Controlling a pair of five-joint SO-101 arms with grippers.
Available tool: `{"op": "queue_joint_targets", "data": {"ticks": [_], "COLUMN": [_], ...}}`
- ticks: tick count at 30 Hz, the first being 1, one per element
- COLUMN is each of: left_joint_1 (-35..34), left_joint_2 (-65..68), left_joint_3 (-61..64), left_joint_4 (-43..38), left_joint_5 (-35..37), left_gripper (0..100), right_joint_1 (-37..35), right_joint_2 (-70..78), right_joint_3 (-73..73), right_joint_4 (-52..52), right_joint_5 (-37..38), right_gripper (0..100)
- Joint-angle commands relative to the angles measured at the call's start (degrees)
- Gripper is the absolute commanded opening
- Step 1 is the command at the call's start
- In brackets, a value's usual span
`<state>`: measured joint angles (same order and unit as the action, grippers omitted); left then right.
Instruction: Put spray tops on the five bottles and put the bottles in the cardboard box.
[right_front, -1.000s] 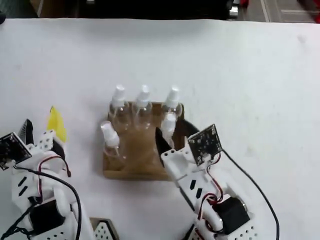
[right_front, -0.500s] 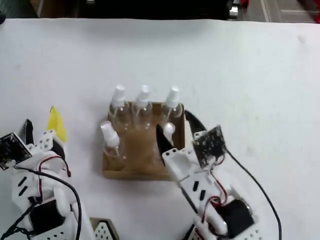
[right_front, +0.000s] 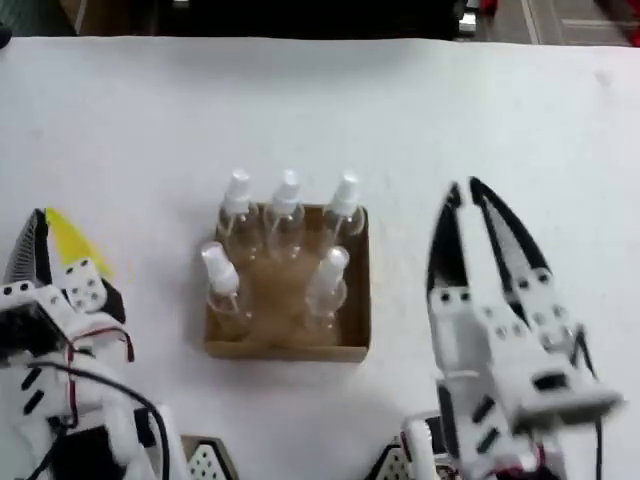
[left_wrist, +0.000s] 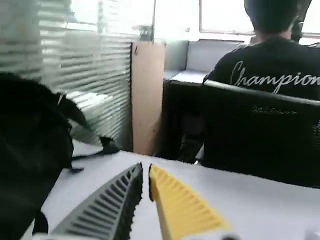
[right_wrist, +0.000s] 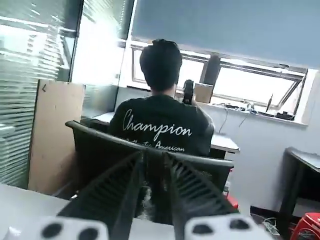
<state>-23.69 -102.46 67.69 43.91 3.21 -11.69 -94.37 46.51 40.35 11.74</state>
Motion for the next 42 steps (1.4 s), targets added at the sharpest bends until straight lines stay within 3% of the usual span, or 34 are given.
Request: {"op": "queue_joint_targets", "data": {"ticks": [1, 4, 9, 18, 23, 27, 30, 38, 42], "left_joint_1": [8.1, 11.7, 14.0, 13.8, 13.8, 13.8, 13.8, 13.8, 13.1], "left_joint_2": [-1.0, -1.1, -1.1, -2.1, -2.1, -2.1, -2.1, -2.1, -2.1], "left_joint_3": [-10.9, -16.2, -23.0, -25.8, -22.9, -15.6, -9.1, 2.8, 4.8], "left_joint_4": [4.7, 12.9, 26.1, 34.5, 34.8, 28.2, 24.2, 22.2, 22.2], "left_joint_5": [-9.7, -16.2, -17.5, -17.6, -17.7, -20.4, -23.7, -22.7, -22.7], "left_gripper": [2, 2, 2, 2, 2, 2, 2, 2, 2], "right_joint_1": [1.5, 2.0, 2.1, 2.2, 2.2, 2.2, 2.2, 2.7, 8.6], "right_joint_2": [0.6, -0.4, -9.5, -9.4, -9.3, -9.3, -9.3, -9.3, -9.3], "right_joint_3": [-13.0, -20.0, -22.5, -28.7, -27.5, -23.3, -18.6, 4.3, 14.7], "right_joint_4": [13.2, 24.0, 33.1, 46.4, 46.2, 45.1, 41.4, 29.4, 21.9], "right_joint_5": [-0.9, -0.8, -0.4, -0.4, -0.4, -0.3, 4.0, 11.1, 10.8], "right_gripper": [1.5, 1.5, 1.5, 1.5, 1.5, 1.5, 1.5, 1.5, 1.5]}}
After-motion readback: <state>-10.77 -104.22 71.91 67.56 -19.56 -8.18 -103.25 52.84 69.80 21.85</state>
